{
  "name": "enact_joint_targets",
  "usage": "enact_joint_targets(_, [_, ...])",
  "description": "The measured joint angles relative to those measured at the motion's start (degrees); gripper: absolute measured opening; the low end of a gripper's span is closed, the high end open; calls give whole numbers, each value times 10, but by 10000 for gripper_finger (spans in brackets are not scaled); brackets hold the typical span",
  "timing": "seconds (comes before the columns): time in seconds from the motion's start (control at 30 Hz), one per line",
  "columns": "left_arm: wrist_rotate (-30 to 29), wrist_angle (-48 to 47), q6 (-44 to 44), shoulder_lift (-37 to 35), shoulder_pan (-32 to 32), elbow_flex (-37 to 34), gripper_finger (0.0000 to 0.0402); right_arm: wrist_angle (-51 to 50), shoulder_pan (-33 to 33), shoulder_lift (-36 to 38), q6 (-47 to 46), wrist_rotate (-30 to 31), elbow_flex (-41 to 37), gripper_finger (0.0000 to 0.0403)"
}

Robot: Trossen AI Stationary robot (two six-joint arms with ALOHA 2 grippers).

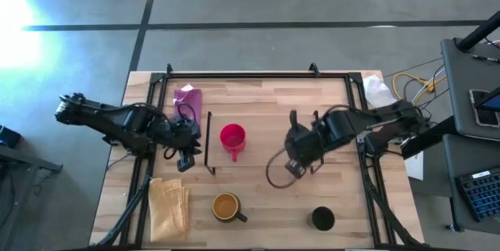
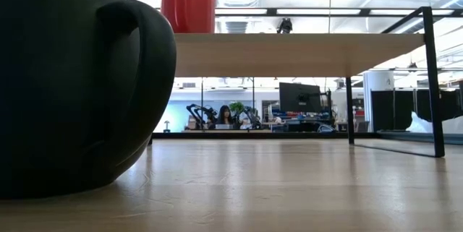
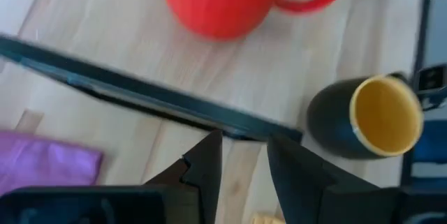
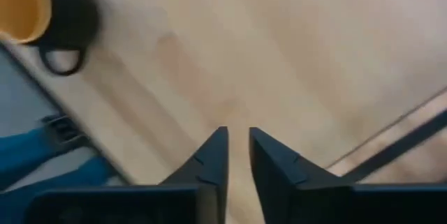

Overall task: Stack small to large cups/mugs on shelf
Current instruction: Put the black mug on the shelf

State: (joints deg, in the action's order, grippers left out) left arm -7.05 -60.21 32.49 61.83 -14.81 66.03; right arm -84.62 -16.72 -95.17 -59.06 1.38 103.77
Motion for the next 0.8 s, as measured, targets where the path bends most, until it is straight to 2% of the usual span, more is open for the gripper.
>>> enact_joint_targets(0.17, [12,-9,1,3,-22,-1,101,23,-34,6,-63,2,-42,111])
enact_joint_targets(0.37, [11,-4,75,2,-83,-1,101,79,-49,4,-53,35,-46,156])
enact_joint_targets(0.6, [-12,71,171,16,-181,-1,101,104,-46,5,26,83,-36,166])
enact_joint_targets(0.8, [-23,140,218,44,-215,0,101,108,-44,5,84,92,-29,167])
